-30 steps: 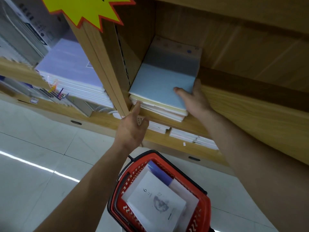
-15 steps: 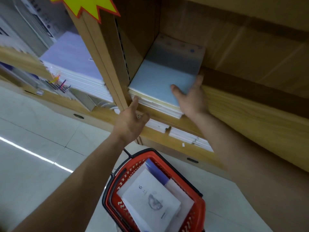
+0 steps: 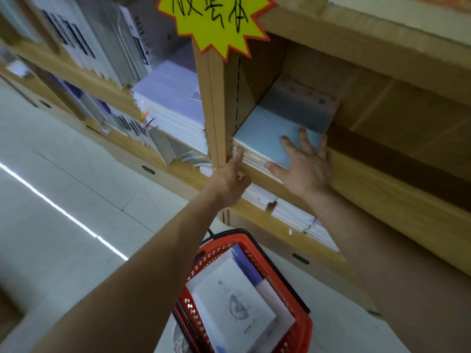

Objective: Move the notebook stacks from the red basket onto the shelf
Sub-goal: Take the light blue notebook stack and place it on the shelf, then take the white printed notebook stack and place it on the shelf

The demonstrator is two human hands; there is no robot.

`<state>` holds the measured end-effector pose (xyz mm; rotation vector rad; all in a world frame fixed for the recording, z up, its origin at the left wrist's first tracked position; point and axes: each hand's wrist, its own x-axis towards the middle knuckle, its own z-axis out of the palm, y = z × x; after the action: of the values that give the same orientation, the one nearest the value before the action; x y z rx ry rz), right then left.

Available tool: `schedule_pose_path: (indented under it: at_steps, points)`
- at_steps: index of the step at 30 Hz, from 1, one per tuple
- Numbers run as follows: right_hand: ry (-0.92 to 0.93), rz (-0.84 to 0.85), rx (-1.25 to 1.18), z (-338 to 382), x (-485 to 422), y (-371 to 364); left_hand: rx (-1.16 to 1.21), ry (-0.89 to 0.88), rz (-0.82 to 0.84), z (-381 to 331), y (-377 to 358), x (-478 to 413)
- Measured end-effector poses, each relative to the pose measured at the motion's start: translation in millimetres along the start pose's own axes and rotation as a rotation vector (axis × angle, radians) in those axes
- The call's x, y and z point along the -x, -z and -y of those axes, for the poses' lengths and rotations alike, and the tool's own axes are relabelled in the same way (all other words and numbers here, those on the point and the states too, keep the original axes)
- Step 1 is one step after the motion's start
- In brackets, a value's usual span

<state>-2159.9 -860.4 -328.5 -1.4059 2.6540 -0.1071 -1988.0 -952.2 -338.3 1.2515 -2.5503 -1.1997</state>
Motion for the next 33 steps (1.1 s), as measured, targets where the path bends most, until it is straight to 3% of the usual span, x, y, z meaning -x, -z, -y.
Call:
schedule_pose_path:
  at_steps: [6, 9, 11, 13, 15, 18, 23, 27, 33]
  points:
    - [0.115, -0.010, 0.110, -2.4, -11.0, 4.0, 0.025, -0.029, -0.032, 6.8, -7.2, -12.7]
    - [0.096, 0.001, 0.054, 1.2, -8.2, 3.0, 0.098, -0.006, -0.052, 17.7, -3.7, -1.8]
    - [0.102, -0.042, 0.037, 9.6, 0.7, 6.3, 0.152, 0.052, -0.098, 27.9, -3.1, 18.2]
    - [0.222, -0.140, 0.035, 23.6, 22.2, 6.8, 0.156, 0.147, -0.126, 44.5, -8.7, 47.1]
    - [0.361, -0.165, -0.121, 37.5, 52.8, -3.6, 0.095, 0.269, -0.125, 68.1, -22.1, 82.0]
    - [0.435, -0.067, -0.294, 42.7, 90.6, -51.5, -0.009, 0.436, -0.087, 108.6, -58.7, 137.1]
    - [0.350, 0.367, -0.147, 17.3, 123.4, -163.7, -0.058, 0.632, 0.023, 183.0, -161.9, 208.4]
    - [0.260, 0.610, -0.063, -6.5, 151.5, -264.9, 0.050, 0.767, 0.102, 231.9, -256.7, 244.4]
    - [0.131, 0.773, -0.086, -20.8, 197.1, -382.7, 0.021, 0.821, -0.026, 270.8, -350.4, 255.8]
